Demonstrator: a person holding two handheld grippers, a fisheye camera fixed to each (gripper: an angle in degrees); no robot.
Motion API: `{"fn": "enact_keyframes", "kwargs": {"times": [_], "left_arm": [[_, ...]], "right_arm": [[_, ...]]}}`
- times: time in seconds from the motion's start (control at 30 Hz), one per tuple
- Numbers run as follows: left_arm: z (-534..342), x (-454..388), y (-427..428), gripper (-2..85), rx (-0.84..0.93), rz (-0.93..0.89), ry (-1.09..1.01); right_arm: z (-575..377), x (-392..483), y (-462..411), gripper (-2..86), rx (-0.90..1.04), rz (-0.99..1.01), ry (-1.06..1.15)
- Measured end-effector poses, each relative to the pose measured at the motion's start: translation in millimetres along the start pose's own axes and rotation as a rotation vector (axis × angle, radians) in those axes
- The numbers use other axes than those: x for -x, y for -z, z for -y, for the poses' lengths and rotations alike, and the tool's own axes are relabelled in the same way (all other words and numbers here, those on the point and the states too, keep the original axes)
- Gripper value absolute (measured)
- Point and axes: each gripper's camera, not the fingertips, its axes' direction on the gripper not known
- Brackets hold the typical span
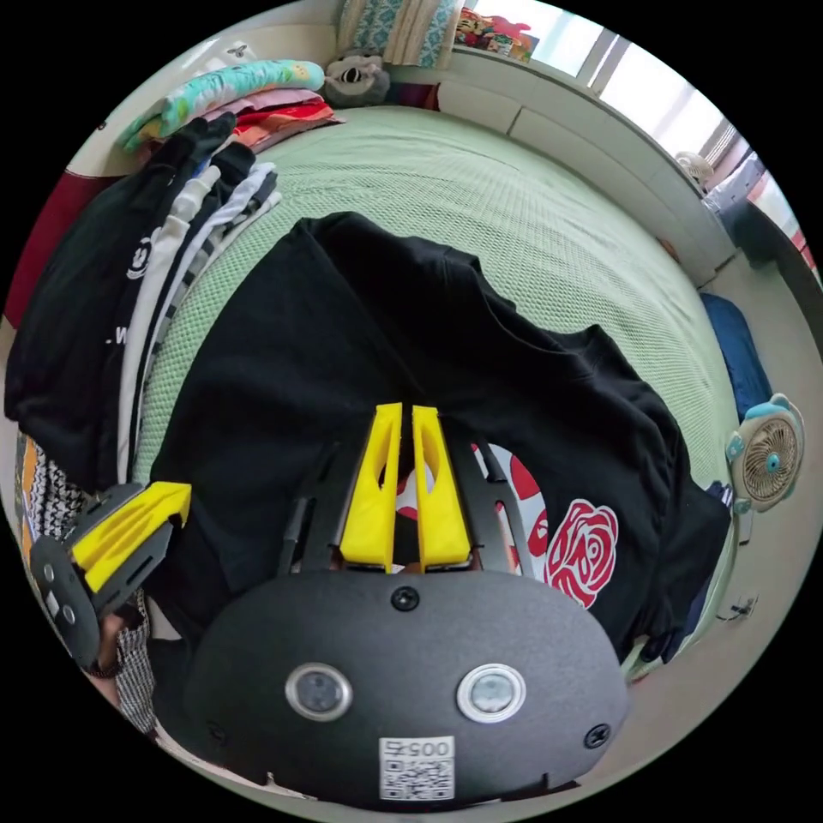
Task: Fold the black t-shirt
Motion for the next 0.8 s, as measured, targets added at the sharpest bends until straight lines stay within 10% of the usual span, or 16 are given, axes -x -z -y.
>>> {"fn": "enact_keyframes", "kwargs": {"times": [0.8], "left_arm": [[-41.5,-225.0,43.9,-0.1,-0.072,-0.174,-0.334]], "right_arm": [[-304.9,-207.4,122.8,-1.1,-0.193,0.070,-0.163]]}}
